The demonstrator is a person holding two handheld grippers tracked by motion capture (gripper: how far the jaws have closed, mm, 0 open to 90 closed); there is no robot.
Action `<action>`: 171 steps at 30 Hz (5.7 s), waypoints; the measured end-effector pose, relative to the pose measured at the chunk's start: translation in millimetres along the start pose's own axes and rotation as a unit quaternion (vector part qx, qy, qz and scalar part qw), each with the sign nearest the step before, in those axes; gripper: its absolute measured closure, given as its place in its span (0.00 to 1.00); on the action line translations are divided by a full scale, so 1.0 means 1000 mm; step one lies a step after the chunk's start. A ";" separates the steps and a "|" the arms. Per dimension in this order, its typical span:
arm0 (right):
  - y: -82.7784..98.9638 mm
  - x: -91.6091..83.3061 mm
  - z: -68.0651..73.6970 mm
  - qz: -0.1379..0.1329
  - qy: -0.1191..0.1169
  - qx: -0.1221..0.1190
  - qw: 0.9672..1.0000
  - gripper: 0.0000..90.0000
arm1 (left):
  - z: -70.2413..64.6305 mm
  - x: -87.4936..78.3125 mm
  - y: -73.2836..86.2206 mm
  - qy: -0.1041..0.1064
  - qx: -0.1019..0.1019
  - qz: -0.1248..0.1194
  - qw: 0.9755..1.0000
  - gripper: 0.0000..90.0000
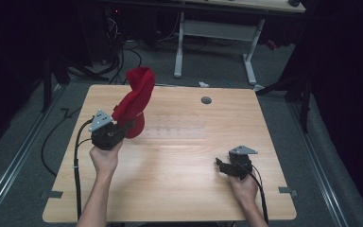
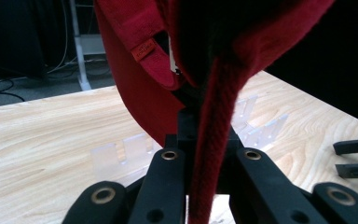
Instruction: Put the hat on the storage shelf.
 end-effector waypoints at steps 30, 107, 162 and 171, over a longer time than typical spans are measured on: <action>0.000 0.000 0.000 0.000 0.000 -0.002 1.000 0.40 | 0.035 0.025 0.009 -0.047 0.021 -0.005 0.999 0.96; 0.000 0.000 0.001 0.000 -0.004 -0.005 1.000 0.40 | 0.055 -0.035 0.060 -0.108 0.011 0.078 0.991 0.38; 0.000 0.000 0.002 0.000 -0.002 -0.002 1.000 0.40 | 0.027 -0.036 0.184 -0.095 0.086 0.172 0.977 0.35; 0.000 0.000 0.002 0.000 -0.003 -0.003 1.000 0.40 | 0.026 -0.036 0.185 -0.098 0.085 0.170 0.977 0.34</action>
Point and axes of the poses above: each handheld gripper's, and its own axes: x roughly forward along the jaws, y roughly out of its underside, z roughly to its left, the point moved 10 cm from there along x, roughly forward along the jaws, and after that the axes turned 3 degrees about -z, right-handed, at the moved point
